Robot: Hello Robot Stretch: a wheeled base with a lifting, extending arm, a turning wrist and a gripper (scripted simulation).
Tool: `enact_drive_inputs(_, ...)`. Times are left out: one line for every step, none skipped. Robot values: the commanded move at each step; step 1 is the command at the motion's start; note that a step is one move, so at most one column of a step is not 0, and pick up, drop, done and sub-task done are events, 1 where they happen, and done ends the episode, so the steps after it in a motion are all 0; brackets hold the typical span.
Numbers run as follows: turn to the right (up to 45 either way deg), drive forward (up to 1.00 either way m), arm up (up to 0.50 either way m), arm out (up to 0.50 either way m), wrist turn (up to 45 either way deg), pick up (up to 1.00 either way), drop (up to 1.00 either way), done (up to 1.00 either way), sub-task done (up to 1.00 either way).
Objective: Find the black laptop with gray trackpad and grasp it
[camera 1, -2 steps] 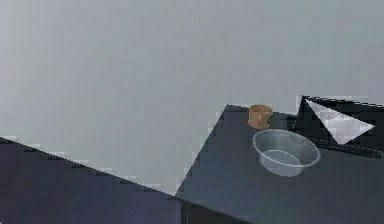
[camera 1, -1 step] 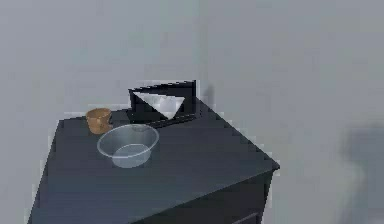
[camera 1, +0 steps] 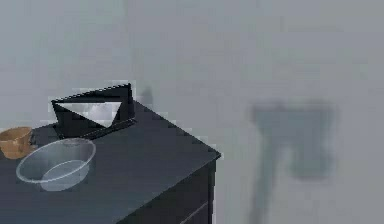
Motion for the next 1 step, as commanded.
enact_drive_inputs(3.0,0.0,0.0,0.0,0.0,0.0,0.0,0.0,0.0)
